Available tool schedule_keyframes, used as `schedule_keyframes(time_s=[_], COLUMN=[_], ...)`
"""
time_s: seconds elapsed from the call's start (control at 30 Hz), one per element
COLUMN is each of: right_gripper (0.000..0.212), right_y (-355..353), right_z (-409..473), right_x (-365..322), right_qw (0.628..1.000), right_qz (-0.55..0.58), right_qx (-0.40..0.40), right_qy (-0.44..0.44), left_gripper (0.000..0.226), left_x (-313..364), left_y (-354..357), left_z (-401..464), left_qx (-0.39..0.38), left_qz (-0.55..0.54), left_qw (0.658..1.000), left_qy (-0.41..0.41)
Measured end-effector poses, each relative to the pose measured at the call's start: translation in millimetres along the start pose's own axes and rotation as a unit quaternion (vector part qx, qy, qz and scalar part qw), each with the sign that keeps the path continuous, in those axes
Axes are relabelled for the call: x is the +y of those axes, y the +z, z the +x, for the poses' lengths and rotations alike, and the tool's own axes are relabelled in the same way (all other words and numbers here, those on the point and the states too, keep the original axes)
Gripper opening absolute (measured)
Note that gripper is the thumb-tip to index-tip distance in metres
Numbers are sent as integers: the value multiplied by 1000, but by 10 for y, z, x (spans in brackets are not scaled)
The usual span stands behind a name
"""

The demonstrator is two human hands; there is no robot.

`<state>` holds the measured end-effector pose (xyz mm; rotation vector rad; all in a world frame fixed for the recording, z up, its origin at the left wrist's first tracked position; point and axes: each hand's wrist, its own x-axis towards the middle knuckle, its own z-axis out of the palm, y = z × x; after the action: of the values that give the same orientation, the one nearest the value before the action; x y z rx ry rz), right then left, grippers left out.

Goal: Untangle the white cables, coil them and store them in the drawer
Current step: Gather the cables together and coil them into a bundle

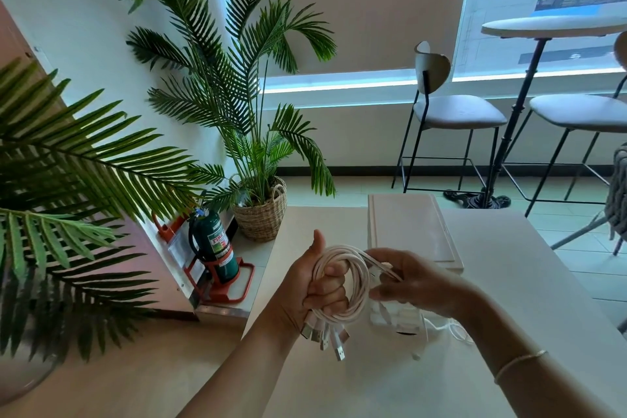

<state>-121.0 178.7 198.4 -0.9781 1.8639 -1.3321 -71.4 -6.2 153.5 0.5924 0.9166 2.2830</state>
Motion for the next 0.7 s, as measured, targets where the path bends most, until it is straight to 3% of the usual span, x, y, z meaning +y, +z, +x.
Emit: schedule_keyframes(time_s=[0.17, 0.3, 0.37, 0.5, 0.6, 0.7], right_gripper=[46, 35, 24, 24, 20, 44], right_y=[79, 181, 209, 292, 369, 463], right_z=[111, 138, 146, 142, 137, 135], right_x=[80, 116, 153, 175, 158, 176], right_qw=[992, 980, 969, 935, 917, 920], right_qz=[-66, -129, -179, -265, -327, -338], right_qx=[112, 153, 170, 233, 223, 196], right_qy=[3, -12, -12, -24, -43, -26], left_gripper=[55, 55, 53, 49, 48, 51], left_x=[-8, -32, -38, -46, -25, -17], left_y=[1, -67, -87, -28, -23, -98], left_z=[21, -1, -17, -29, -49, -33], left_qx=[-7, -2, 24, 103, 141, 87], left_qz=[-10, -15, -4, 19, 18, -4], left_qw=[1000, 1000, 1000, 994, 989, 995], left_qy=[-3, 1, 5, 21, 28, 57])
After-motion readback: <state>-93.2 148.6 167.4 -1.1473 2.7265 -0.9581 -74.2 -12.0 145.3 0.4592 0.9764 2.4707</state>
